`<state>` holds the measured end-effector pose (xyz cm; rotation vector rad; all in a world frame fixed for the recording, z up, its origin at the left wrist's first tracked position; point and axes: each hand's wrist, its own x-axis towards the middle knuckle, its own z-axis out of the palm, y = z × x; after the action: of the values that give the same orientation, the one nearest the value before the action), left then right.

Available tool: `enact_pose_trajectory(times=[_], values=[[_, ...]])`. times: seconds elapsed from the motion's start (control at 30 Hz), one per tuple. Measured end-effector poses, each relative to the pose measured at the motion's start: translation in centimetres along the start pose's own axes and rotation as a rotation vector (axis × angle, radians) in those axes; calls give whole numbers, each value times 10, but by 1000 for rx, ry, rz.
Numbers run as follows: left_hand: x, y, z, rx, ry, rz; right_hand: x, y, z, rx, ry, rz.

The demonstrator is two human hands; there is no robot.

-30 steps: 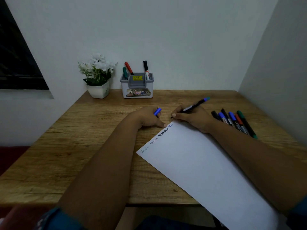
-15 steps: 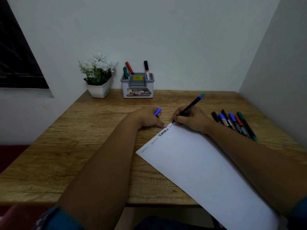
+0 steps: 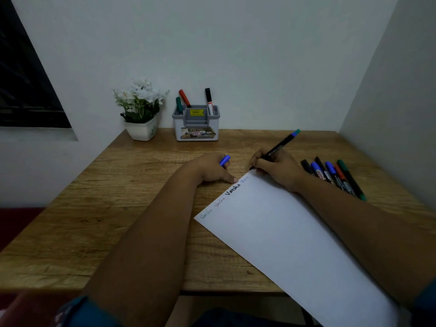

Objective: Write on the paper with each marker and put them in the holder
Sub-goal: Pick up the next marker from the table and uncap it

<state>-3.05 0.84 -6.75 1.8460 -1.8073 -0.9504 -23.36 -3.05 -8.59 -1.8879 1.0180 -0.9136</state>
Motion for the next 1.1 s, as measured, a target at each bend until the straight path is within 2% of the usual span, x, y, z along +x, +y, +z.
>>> enact_pose_trajectory(times=[0.7,0.77,0.9,0.93,1.1], values=[[1,-2,1,-21,-2,-4,2,2,0,-198,-17,-7],[1,-1,1,-18,0,-4,1,2,1,-153,14,11],[-1,-1,0,0,-2,6,3,-1,-1,285,122,56],[-1,0,0,5,-3,9,3,-2,-1,329,144,55],[-4,4,-1,4,11,5,0,-11,7,161,120,22]])
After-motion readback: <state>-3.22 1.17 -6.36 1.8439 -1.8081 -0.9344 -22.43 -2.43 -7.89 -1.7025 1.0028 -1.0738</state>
